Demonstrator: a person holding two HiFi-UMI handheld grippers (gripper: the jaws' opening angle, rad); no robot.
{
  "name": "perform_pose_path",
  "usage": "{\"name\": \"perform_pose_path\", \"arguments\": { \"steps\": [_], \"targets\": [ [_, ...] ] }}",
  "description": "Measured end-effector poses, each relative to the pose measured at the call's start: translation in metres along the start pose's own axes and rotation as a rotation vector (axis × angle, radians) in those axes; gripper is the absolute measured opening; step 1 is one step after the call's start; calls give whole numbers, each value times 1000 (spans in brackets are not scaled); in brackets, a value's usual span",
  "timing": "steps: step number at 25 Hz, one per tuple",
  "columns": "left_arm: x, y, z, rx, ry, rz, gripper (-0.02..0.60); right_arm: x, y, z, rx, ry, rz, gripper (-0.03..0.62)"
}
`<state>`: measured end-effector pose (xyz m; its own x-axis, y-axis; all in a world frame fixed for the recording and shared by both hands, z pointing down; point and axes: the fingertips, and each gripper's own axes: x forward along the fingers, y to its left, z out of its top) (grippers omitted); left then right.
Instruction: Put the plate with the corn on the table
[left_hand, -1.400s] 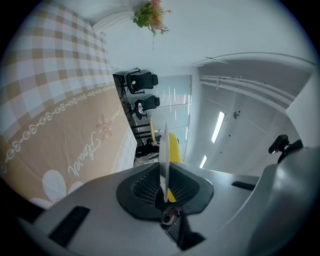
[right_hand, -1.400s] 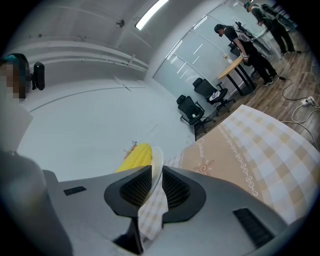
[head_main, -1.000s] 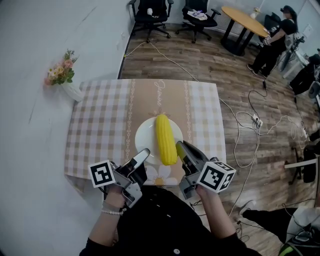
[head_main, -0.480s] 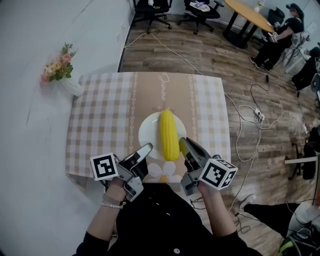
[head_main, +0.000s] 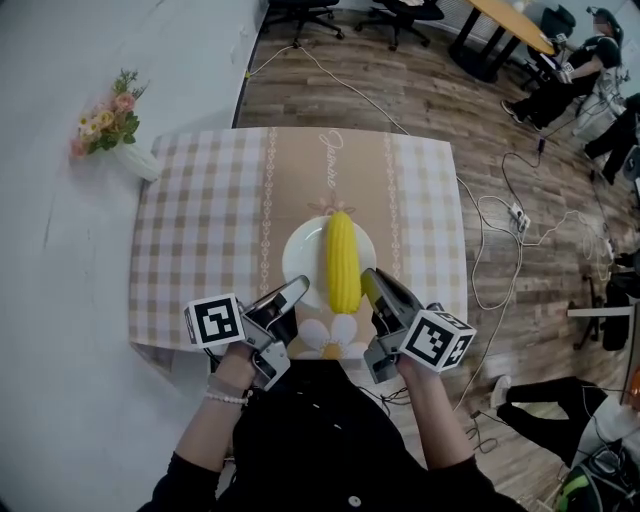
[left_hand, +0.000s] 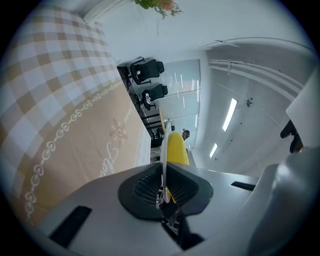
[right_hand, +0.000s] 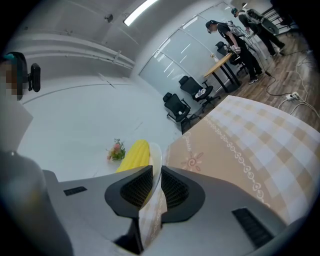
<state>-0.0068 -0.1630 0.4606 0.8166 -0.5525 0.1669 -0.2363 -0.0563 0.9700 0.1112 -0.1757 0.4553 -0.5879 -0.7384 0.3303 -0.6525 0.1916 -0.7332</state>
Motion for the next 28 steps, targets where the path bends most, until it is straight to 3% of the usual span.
{"name": "perform_pose_path", "arguments": {
  "steps": [28],
  "targets": [
    [40,97,16,38,122,145,25,58,-79,-33,34,58,-146,78]
  ]
}}
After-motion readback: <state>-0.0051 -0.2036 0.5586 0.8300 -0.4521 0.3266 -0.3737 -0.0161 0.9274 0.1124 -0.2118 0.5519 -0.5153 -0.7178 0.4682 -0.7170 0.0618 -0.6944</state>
